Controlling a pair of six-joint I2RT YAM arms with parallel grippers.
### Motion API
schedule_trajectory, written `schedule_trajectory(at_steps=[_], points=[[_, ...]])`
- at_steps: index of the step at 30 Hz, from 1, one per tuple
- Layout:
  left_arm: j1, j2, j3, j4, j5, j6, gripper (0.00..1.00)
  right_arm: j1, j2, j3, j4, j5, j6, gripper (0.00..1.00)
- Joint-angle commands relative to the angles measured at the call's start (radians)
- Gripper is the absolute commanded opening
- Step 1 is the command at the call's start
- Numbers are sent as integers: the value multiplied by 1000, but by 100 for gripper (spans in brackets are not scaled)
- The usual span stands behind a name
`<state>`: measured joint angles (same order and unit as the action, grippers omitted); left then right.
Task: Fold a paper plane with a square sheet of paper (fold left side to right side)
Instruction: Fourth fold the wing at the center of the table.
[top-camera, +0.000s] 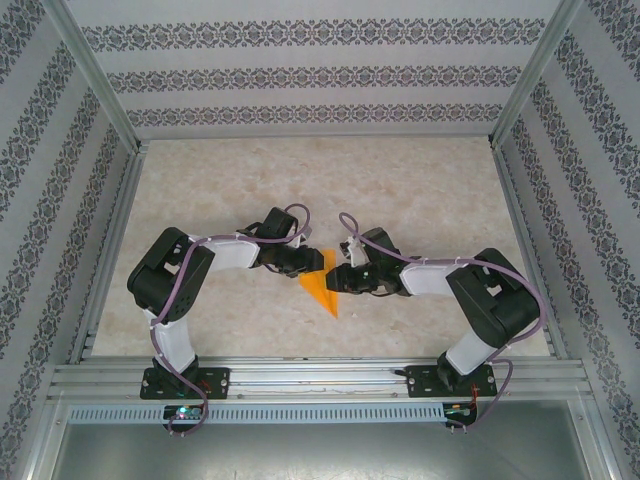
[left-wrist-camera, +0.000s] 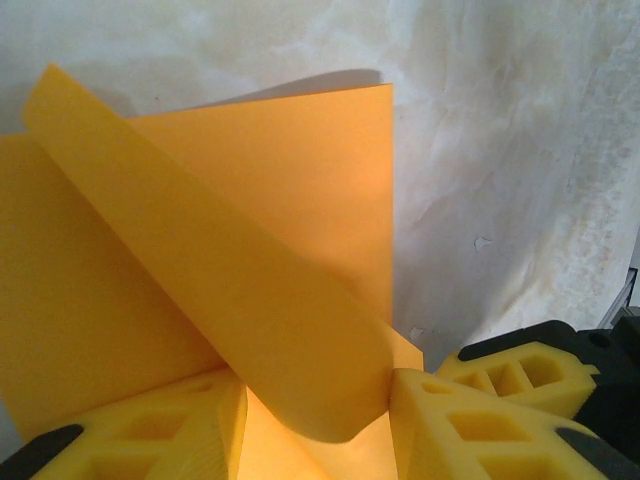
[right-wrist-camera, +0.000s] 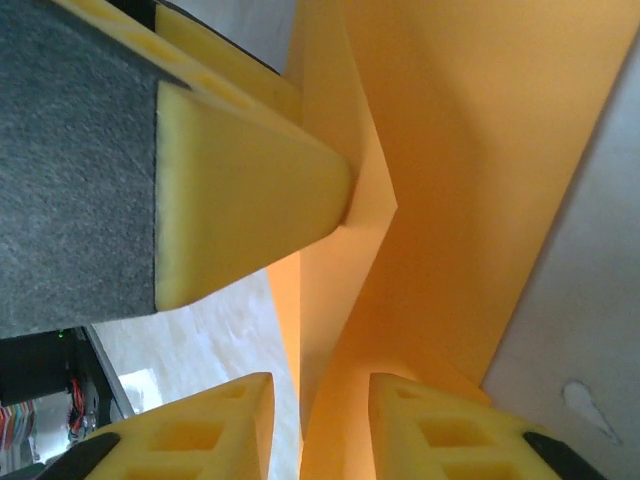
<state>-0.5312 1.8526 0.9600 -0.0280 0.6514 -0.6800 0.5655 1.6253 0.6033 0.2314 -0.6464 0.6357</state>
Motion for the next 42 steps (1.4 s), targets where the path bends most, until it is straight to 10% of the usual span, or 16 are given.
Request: schedule_trajectory(at_steps=[1, 16, 42], points=[[-13, 40, -1, -68, -62, 31, 43, 3, 12, 18, 34, -26, 6, 27], [-13, 40, 3, -81, -70, 37, 43, -12, 15, -2, -2, 18, -11, 2], [-13, 37, 1, -85, -72, 39, 43, -19, 39, 33, -75, 96, -50, 3]])
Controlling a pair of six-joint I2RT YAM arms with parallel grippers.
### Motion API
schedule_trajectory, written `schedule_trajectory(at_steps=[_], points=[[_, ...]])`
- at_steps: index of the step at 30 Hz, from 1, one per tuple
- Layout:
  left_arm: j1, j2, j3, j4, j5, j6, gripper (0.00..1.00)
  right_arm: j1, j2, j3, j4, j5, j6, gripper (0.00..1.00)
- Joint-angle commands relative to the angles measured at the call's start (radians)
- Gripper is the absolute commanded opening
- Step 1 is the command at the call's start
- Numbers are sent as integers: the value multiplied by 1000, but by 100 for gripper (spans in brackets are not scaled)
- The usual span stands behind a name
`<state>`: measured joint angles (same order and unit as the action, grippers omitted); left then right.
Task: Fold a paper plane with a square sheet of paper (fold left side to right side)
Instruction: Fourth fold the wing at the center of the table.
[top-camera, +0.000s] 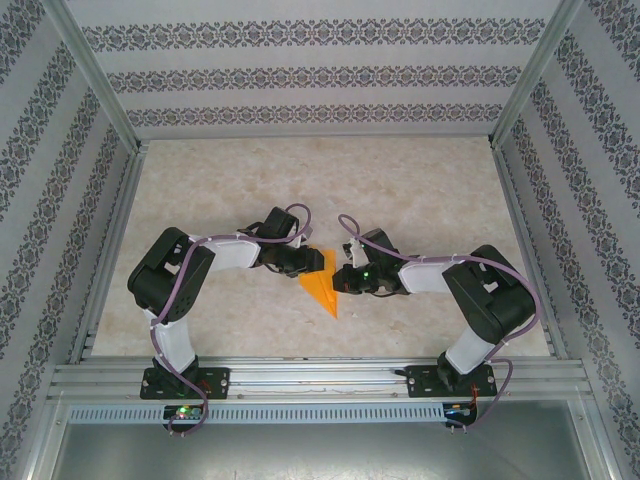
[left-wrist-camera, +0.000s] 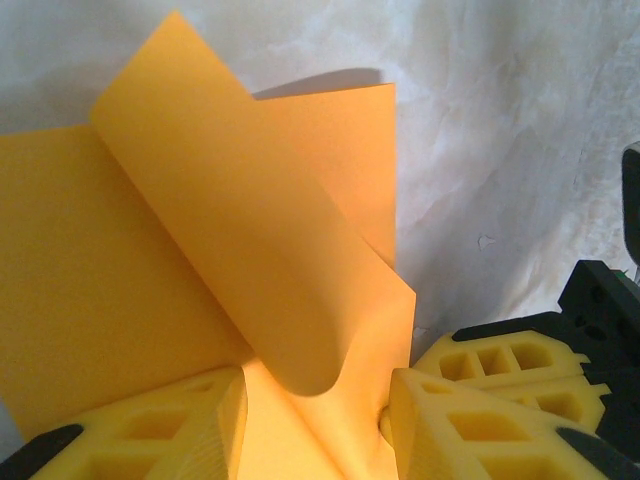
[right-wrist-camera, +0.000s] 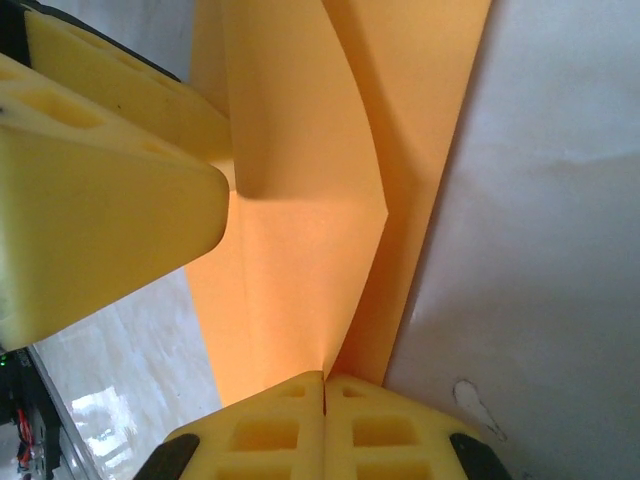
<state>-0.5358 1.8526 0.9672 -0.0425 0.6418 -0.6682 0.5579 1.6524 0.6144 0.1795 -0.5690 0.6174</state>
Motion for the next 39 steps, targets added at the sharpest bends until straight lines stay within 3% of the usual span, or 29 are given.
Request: schedule_trajectory(at_steps=[1, 22, 39], points=[[-9, 37, -8, -70, -64, 27, 43, -13, 11, 22, -25, 20, -33, 3], [-9, 25, -9, -67, -62, 24, 43, -10, 44, 35, -85, 53, -46, 2], [-9, -101, 4, -73, -62, 9, 55, 5, 100, 15, -150, 130, -6, 0]])
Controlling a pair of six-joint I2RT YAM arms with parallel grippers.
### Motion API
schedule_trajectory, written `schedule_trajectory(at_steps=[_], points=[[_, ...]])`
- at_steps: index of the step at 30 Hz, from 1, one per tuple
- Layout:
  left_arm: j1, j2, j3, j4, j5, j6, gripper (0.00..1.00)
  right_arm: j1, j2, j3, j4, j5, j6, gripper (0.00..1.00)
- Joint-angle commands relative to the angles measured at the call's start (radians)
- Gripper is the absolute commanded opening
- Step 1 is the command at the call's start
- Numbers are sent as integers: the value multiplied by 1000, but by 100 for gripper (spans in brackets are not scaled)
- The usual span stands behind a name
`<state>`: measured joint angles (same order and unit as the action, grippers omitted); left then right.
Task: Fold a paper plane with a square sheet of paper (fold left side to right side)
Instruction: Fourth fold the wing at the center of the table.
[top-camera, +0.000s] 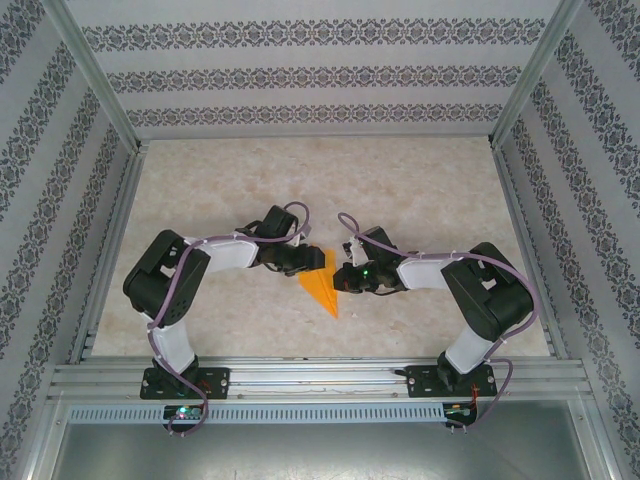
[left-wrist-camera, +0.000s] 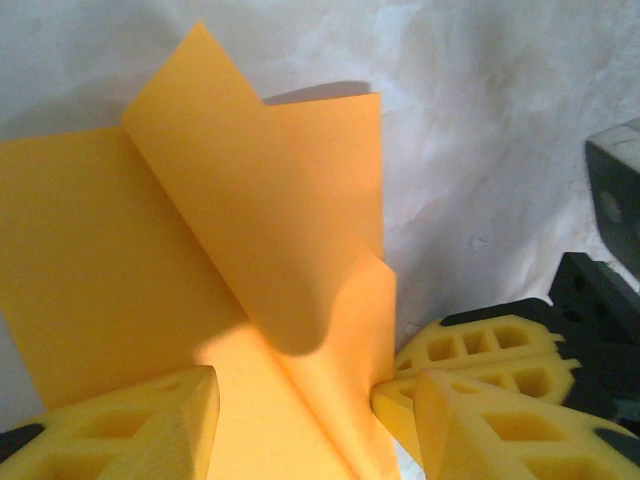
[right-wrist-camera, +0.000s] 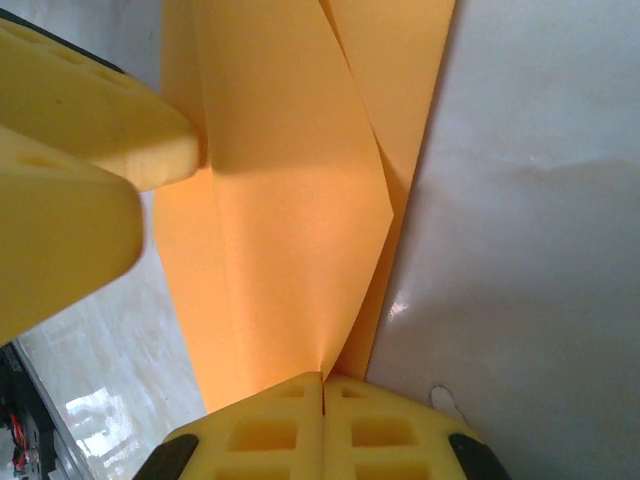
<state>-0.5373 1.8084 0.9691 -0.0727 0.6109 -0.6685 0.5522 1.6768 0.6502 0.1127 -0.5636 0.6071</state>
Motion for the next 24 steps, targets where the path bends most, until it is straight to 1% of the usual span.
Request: schedule_trajectory(at_steps=[1, 4, 5, 9, 12, 15, 19, 24], points=[[-8, -68, 2, -45, -39, 10, 55, 11, 78, -21, -82, 124, 5, 0], [-8, -96, -6, -44, -53, 12, 54, 14, 84, -20, -82, 123, 6, 0], [-8, -101, -9, -42, -50, 12, 51, 15, 86, -20, -82, 122, 6, 0], [-8, -95, -26, 9, 5, -8, 30, 16, 87, -21, -88, 127, 9, 0], [-9, -65, -26, 48, 54, -28, 20, 17, 87, -23, -92, 130, 10, 0], [-15, -27, -12, 68, 89, -37, 15, 17, 90, -23, -96, 131, 10, 0], [-23, 24, 2, 100, 120, -46, 10, 17, 92, -26, -97, 136, 10, 0], [-23, 61, -2, 137, 105, -55, 7, 17, 92, -20, -112, 144, 7, 0]])
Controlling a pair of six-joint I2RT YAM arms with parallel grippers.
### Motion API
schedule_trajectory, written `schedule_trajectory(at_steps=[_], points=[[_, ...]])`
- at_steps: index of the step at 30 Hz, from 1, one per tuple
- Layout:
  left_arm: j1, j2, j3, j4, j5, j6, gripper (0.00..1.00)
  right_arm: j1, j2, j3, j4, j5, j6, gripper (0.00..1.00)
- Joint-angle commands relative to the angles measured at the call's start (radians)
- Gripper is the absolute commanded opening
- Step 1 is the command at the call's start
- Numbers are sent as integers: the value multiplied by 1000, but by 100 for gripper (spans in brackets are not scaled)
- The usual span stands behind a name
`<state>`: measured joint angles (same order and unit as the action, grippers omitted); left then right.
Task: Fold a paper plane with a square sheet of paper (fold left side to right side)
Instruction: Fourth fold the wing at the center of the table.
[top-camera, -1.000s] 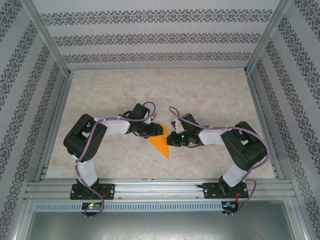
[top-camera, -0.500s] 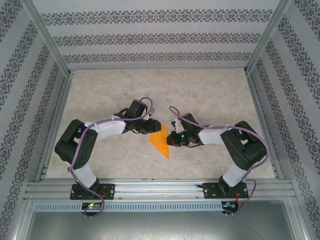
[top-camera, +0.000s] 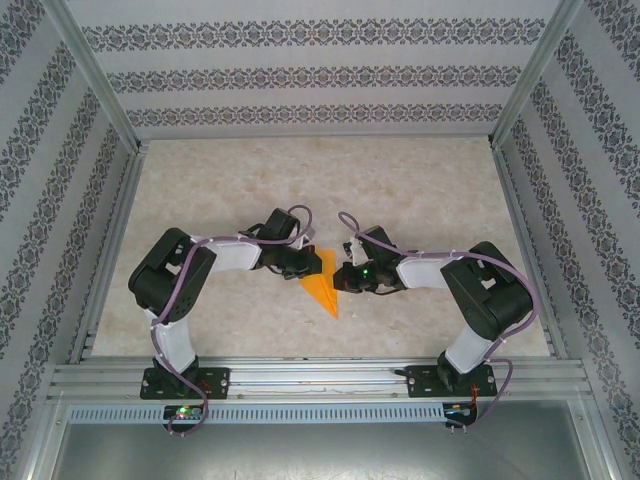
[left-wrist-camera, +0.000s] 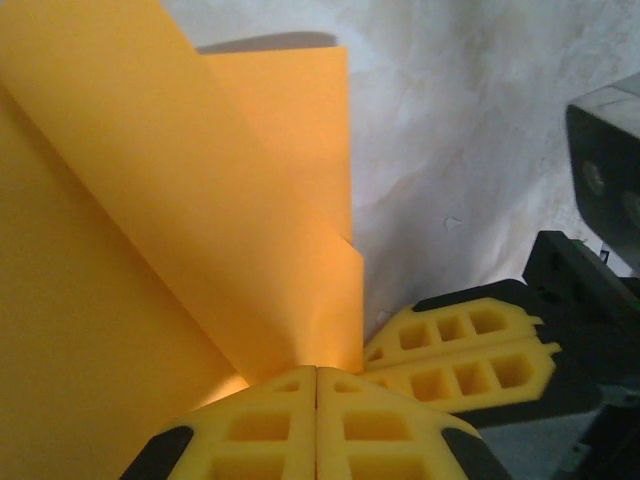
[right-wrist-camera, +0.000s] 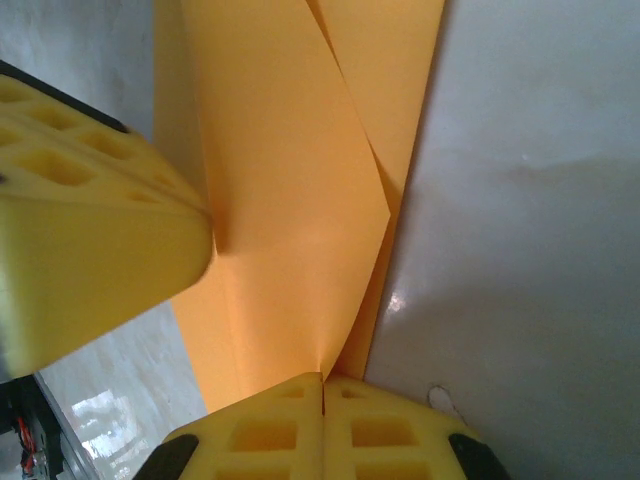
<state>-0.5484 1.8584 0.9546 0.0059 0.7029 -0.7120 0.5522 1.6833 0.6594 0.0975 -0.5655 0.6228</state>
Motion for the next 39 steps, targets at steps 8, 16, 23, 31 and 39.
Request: schedule_trajectory(at_steps=[8, 16, 23, 31, 39], points=[[-12, 34, 9, 22, -33, 12, 6, 17, 86, -17, -139, 164, -27, 0], [-12, 54, 6, -10, -60, 32, 5, 18, 91, -11, -160, 171, -34, 0], [-12, 68, -1, -30, -78, 45, 3, 20, 90, -9, -168, 171, -35, 0], [-12, 74, -6, -77, -112, 63, 1, 20, 64, -1, -157, 145, -20, 0], [-12, 76, -16, -79, -121, 59, 0, 18, 1, 9, -72, 52, 33, 11]])
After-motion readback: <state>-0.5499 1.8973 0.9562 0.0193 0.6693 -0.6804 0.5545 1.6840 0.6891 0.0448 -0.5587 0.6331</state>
